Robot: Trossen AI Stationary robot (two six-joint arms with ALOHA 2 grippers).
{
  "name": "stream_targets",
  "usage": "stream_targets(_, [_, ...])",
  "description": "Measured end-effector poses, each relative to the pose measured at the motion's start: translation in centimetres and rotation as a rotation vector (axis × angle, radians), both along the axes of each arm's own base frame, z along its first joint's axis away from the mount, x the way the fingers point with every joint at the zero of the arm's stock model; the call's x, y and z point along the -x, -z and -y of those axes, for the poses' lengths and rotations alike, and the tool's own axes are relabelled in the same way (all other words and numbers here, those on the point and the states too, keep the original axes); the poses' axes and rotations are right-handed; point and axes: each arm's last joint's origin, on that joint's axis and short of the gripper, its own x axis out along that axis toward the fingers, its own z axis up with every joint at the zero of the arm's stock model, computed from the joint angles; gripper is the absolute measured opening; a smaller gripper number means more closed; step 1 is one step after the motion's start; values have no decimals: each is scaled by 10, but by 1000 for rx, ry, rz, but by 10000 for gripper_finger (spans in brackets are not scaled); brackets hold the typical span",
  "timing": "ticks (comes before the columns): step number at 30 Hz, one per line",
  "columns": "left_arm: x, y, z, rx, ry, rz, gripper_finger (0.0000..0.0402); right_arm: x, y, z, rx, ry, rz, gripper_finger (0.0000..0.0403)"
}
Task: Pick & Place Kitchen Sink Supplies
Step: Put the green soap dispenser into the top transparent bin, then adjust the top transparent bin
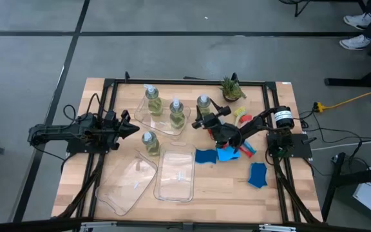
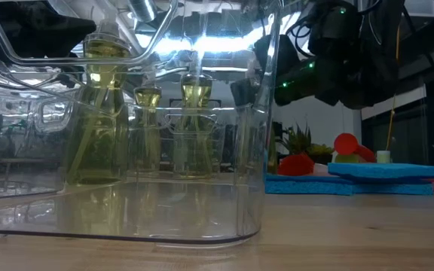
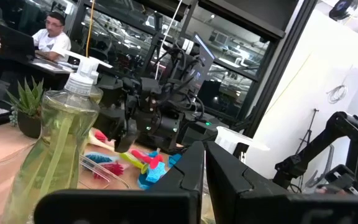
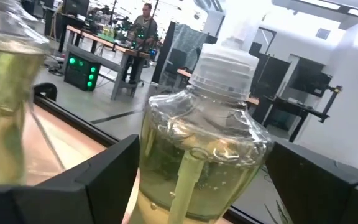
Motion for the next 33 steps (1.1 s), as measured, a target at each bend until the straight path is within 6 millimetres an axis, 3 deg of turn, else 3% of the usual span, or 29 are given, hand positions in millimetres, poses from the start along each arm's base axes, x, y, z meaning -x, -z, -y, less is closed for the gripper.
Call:
stream_targets(12, [0,0,0,0,0,0,11,-3,-3,-13,0,-38,7,332])
stream_targets(19, [0,0,0,0,0,0,10,-11,-15,-21,-47,54,60,332])
stream_targets(27, [0,0,0,0,0,0,11,-15,-25,-33,-78,157,2,333])
stream_targets(33, [0,0,0,0,0,0,11,-6,-41,-56,-85,99,11,387])
